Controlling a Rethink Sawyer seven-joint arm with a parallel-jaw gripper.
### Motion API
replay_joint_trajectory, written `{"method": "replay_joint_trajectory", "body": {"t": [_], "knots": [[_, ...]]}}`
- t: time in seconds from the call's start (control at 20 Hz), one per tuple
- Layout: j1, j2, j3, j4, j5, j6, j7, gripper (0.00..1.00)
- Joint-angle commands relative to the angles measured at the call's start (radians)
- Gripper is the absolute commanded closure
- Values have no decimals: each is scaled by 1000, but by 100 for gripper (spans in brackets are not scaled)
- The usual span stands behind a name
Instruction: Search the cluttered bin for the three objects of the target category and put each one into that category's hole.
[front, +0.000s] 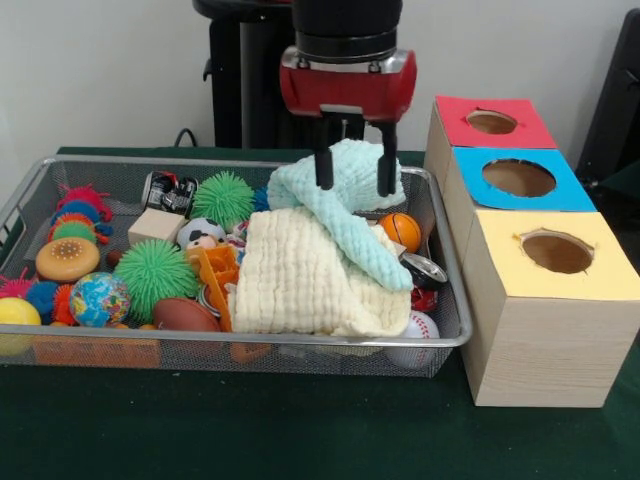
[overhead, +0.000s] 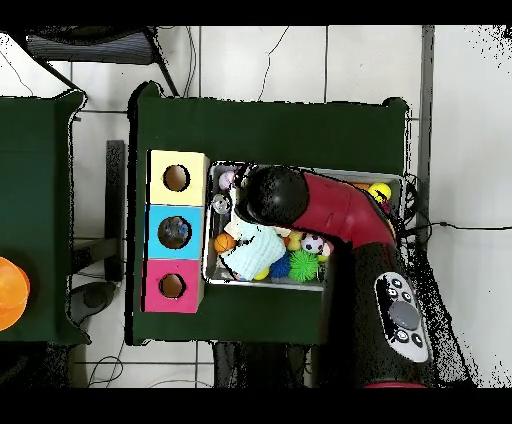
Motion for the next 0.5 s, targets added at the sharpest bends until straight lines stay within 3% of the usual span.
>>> {"method": "replay_joint_trajectory", "body": {"t": [0.05, 0.3, 0.5], "knots": [[-52, -26, 82, 45, 6, -143, 68, 0], [-81, -30, 101, -6, -18, -21, -34, 0], [-87, -29, 91, -40, -24, 35, -37, 0]]}}
